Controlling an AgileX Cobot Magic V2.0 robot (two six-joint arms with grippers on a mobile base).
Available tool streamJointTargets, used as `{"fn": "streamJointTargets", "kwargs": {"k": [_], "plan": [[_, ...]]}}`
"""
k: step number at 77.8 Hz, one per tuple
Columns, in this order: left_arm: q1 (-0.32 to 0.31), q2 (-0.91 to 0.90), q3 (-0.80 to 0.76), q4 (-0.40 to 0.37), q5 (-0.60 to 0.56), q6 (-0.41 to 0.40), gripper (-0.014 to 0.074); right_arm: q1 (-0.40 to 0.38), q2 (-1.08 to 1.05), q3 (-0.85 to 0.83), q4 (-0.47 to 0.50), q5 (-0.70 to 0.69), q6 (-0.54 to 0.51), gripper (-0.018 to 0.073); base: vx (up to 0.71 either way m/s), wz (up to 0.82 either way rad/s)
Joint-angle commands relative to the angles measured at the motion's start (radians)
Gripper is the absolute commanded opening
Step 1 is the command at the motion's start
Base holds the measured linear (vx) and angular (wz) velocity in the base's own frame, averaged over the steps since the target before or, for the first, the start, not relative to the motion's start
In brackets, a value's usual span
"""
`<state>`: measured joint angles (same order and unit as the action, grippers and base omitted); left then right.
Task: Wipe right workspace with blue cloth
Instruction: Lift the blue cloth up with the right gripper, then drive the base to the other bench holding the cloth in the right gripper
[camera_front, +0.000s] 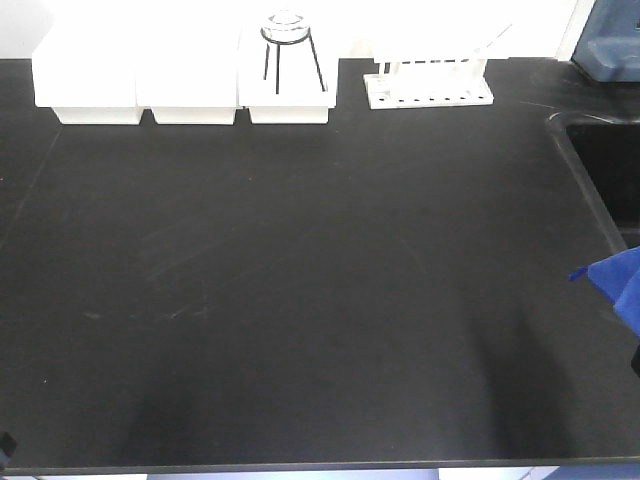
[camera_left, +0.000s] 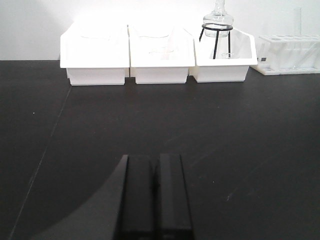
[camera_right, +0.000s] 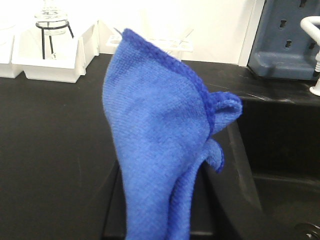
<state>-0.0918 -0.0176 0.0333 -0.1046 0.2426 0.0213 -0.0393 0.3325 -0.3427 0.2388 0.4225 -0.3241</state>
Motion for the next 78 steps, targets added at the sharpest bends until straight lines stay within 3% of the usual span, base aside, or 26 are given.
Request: {"fn": "streamJointTargets", "kwargs": {"k": [1, 48, 78], "plan": [[0.003, -0.01, -0.025, -0.006, -0.079, 0.0, -0.0006, -0.006, 0.01, -0.03, 0.008, -0.087, -0.011, -0.0001, -0.03, 0.0], [0.003, -0.01, -0.025, -0.006, -0.079, 0.0, -0.0006, -0.006, 0.01, -0.03, 0.008, -0.087, -0.011, -0.0001, -0.13, -0.01], [0.003, -0.01, -0.025, -0.006, -0.079, 0.0, -0.0006, -0.006, 0.01, -0.03, 0.008, -0.087, -0.011, -0.0001, -0.21, -0.27]]}}
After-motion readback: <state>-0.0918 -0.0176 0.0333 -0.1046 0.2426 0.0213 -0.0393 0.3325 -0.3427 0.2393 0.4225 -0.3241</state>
